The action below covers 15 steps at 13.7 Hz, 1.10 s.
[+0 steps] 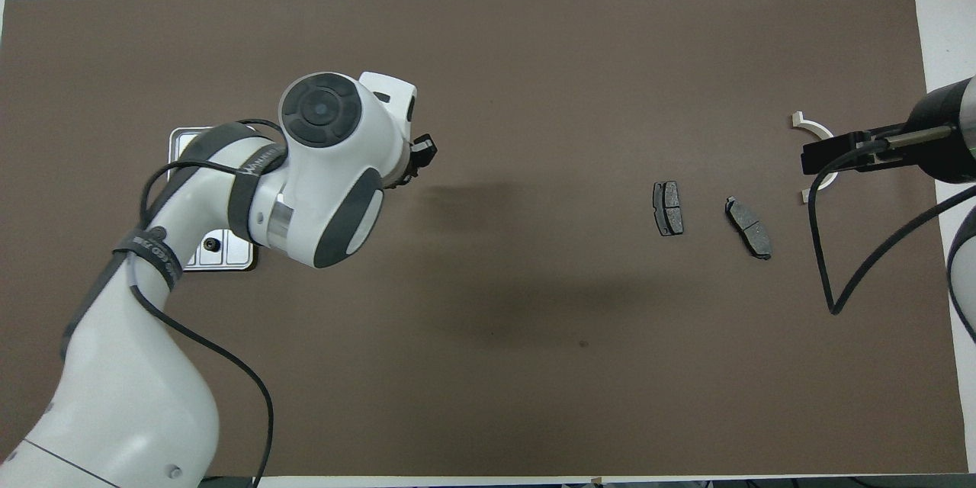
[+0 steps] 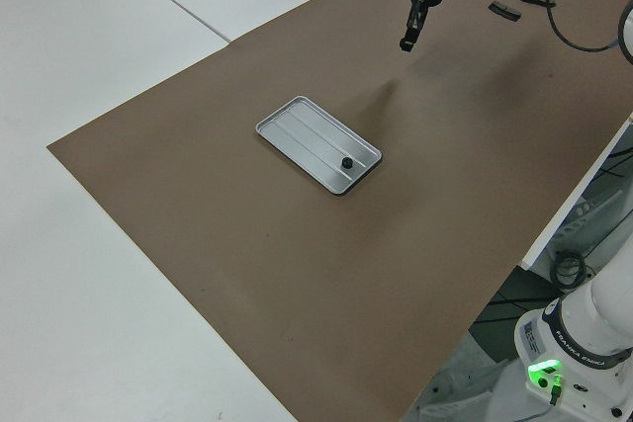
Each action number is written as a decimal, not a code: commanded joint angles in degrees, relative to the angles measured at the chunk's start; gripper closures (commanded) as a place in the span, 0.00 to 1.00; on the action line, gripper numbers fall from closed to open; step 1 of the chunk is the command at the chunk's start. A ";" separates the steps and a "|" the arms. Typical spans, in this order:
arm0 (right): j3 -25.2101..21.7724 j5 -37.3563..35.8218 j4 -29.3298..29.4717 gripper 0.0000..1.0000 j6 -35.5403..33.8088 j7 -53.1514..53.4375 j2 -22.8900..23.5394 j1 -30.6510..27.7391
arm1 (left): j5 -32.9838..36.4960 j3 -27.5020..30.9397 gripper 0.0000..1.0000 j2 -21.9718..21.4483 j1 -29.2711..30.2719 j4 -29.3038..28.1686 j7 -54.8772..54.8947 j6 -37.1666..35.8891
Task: Place bearing gear from tray to pile
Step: 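Lift the bearing gear and set it on the table center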
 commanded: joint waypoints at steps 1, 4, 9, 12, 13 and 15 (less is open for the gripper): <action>0.18 0.66 -1.66 0.00 0.65 -1.06 -1.27 -0.61 | 0.04 1.13 0.87 3.35 -2.74 -0.22 -4.32 3.92; 0.18 0.66 -1.75 0.00 0.65 -1.06 -1.36 -0.44 | 0.04 1.13 0.84 3.17 -3.36 -3.48 -4.42 6.56; 0.18 0.66 -2.80 0.00 0.74 -0.89 -1.80 -0.35 | 0.13 1.13 0.81 3.09 -3.45 -4.45 -4.42 7.62; 0.18 0.66 -3.07 0.00 0.83 -0.89 -2.15 -0.35 | 0.13 1.22 0.74 2.91 -3.54 -5.68 -4.59 8.59; 0.18 0.66 -3.42 0.00 0.91 -0.89 -2.24 -0.35 | 0.13 1.22 0.28 2.91 -3.54 -5.34 -4.59 8.07; 0.18 0.66 -3.42 0.00 0.92 -0.97 -2.24 -0.35 | 0.48 1.48 0.00 2.82 -4.06 -2.45 -4.94 2.39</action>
